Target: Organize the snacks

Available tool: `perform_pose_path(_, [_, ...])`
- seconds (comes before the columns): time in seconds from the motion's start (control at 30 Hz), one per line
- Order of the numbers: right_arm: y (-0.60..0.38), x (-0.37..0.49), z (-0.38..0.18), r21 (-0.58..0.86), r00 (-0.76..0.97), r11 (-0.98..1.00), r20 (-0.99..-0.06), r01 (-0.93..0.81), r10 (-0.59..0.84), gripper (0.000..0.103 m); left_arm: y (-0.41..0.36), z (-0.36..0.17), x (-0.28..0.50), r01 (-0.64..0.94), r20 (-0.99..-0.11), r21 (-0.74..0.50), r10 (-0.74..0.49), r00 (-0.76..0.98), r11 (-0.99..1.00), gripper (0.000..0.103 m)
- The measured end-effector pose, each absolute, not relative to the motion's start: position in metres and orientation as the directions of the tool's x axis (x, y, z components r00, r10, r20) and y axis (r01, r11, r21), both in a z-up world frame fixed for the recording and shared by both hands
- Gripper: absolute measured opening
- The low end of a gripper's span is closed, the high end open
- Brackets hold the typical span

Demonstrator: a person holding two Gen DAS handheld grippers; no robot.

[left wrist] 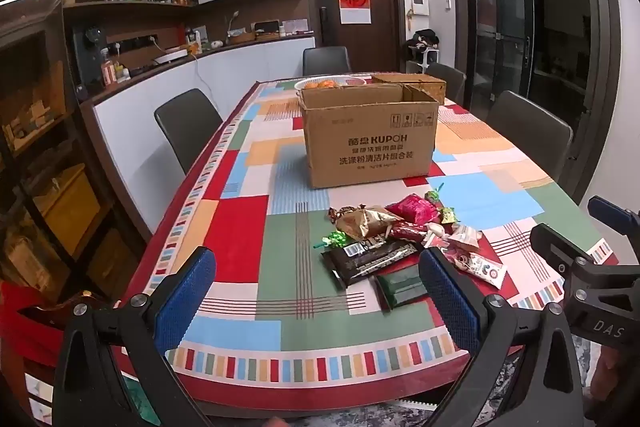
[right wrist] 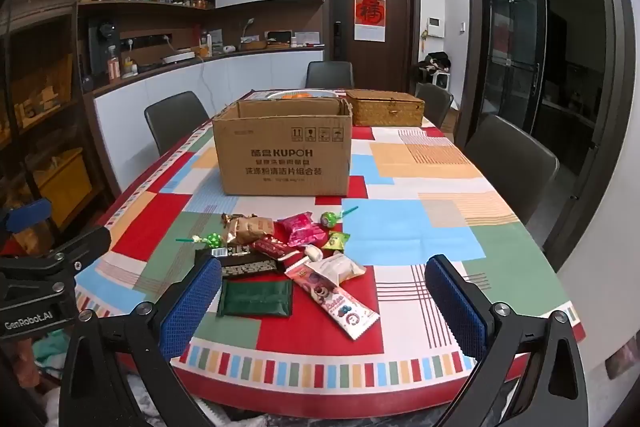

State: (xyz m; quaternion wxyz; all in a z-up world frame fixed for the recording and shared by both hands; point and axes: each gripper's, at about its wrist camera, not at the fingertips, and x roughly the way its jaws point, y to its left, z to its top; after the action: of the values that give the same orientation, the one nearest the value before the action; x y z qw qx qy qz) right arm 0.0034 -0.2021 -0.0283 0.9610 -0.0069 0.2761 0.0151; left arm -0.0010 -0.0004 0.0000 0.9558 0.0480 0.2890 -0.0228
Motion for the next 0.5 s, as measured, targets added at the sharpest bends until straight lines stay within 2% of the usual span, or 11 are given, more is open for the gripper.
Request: perform_pose_path(0.5, [-0.201, 0.005, -0.029, 0.006, 0.841, 0.999, -0.541, -0.036, 0.034, 0.103, -0.002, -0.002, 0.000, 0.065, -0.566, 0.076, -0.011, 0.825, 0.995, 0.103])
